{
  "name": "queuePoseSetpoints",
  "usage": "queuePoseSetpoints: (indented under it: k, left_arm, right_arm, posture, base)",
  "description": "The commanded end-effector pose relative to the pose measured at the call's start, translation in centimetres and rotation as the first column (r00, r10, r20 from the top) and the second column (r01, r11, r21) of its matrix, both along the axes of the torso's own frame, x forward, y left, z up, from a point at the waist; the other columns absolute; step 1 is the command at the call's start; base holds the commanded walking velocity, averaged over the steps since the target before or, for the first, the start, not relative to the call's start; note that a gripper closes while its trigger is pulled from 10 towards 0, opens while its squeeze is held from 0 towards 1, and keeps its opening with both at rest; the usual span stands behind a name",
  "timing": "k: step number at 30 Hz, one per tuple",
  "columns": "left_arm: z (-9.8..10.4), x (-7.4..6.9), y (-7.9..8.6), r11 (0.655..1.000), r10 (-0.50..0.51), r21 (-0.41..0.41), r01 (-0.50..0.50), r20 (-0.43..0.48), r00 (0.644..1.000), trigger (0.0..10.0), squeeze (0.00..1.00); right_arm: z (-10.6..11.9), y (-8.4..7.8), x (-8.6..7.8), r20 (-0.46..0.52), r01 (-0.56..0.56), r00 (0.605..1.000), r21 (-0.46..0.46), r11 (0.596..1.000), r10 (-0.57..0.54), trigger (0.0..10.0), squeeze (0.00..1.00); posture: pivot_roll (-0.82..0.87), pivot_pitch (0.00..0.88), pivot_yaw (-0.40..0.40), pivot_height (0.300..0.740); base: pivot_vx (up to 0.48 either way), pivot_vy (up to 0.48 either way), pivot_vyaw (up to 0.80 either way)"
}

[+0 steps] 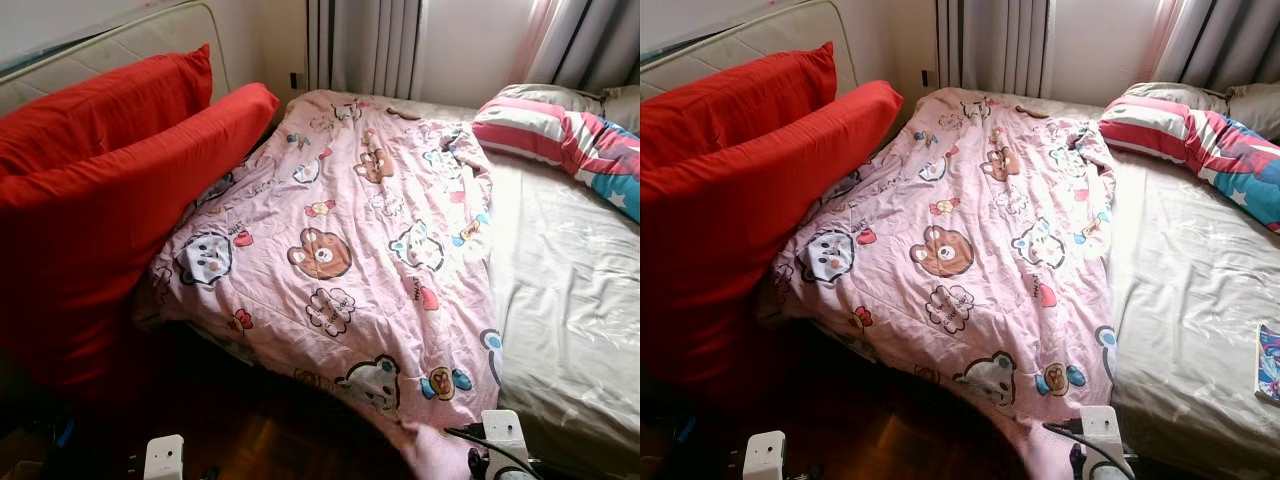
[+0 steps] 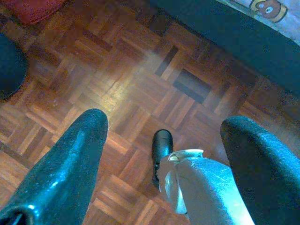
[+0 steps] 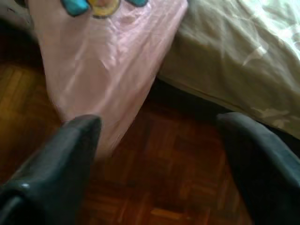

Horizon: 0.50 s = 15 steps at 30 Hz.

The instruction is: Clean up the room

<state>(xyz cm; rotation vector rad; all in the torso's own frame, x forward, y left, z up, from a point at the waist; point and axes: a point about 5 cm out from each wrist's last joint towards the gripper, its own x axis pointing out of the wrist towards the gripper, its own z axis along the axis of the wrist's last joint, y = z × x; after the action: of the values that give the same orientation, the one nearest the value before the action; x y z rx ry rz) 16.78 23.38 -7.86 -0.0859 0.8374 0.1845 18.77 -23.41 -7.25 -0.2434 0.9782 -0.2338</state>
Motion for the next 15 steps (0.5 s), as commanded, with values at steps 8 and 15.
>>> queuePoseSetpoints:
  k: [8,15]
  left_arm:
    - [-0.1,-0.3,0.4,1.000,0.007,0.002,-0.007,-0.018,1.000,10.0,0.00]
    - [0.0,-0.3,0.6,1.000,0.005,0.001,-0.005,-0.026,1.000,10.0,0.00]
  right_arm:
    - [-0.1,1.8,0.6,0.079,-0.013,0.997,0.155,0.988,0.001,10.0,0.00]
    - [-0.8,3.6,-0.1,0.023,-0.136,0.991,0.203,0.970,0.134,10.0,0.00]
  posture:
    - [0.00,0.018,0.001,0.740]
    - [-0.01,0.005,0.015,0.740]
  base:
    - [0.000,0.000,0.00]
    - [0.000,0.000,0.00]
